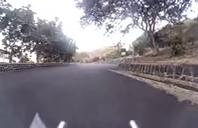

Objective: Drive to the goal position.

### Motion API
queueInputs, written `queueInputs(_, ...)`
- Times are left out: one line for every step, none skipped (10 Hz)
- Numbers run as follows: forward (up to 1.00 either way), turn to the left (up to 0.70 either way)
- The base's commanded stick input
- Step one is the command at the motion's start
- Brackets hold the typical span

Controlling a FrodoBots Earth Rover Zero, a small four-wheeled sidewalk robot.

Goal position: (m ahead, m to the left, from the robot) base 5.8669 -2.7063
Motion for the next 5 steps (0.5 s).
queueInputs(0.70, 0.00)
queueInputs(0.70, 0.00)
queueInputs(0.70, 0.00)
queueInputs(0.70, 0.00)
queueInputs(0.70, 0.00)
